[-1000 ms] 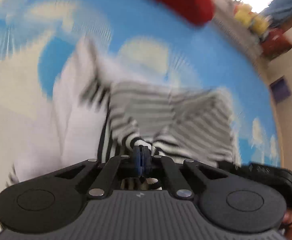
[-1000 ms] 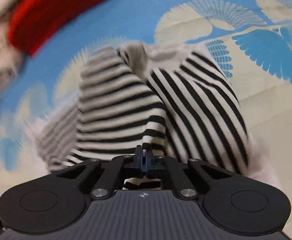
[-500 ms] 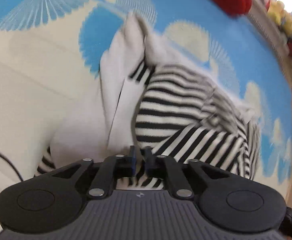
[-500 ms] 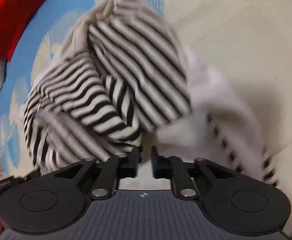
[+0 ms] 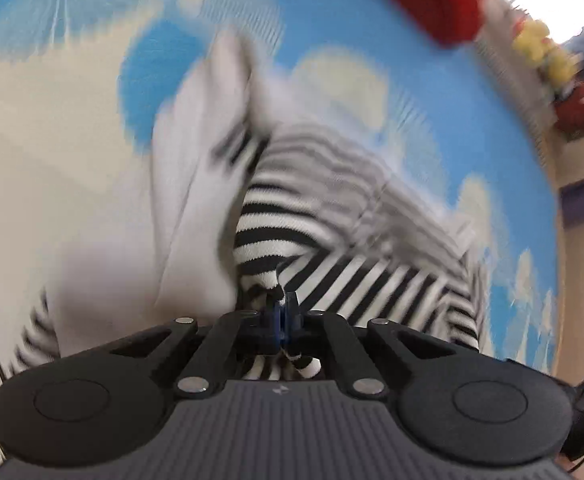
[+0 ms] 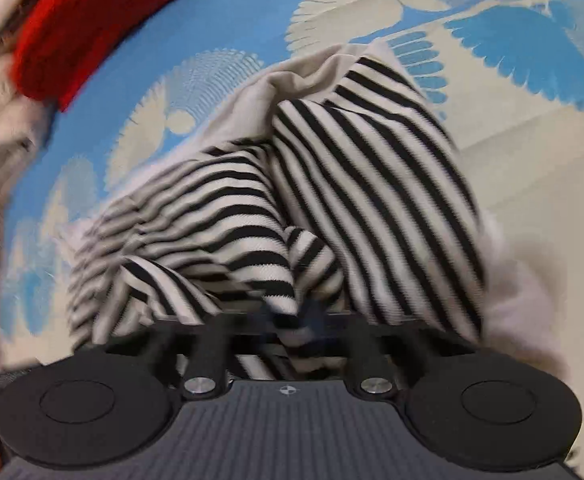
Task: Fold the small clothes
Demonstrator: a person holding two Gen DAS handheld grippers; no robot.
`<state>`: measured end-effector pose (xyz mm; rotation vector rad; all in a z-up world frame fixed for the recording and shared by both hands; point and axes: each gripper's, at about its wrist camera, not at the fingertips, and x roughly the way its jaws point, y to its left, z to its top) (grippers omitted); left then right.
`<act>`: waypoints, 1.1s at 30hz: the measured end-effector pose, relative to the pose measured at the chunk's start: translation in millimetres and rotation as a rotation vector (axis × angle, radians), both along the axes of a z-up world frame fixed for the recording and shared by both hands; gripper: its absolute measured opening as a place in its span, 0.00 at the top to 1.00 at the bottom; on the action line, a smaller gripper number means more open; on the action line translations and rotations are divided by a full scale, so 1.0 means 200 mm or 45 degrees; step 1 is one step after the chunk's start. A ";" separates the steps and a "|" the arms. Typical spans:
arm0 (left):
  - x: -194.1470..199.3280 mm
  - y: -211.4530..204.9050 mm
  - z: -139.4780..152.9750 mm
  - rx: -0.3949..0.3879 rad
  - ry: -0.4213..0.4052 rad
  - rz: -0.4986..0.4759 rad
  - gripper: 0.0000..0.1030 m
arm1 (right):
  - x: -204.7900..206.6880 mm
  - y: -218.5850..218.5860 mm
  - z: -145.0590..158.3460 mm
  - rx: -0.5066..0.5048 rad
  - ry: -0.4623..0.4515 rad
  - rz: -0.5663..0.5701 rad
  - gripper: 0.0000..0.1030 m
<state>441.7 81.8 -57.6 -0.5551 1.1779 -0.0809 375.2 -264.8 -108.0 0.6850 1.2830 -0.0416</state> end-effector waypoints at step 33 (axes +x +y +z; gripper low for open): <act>0.00 0.07 -0.14 0.389 0.070 -0.105 0.98 | 0.01 -0.06 0.12 -0.078 -0.082 -0.070 0.48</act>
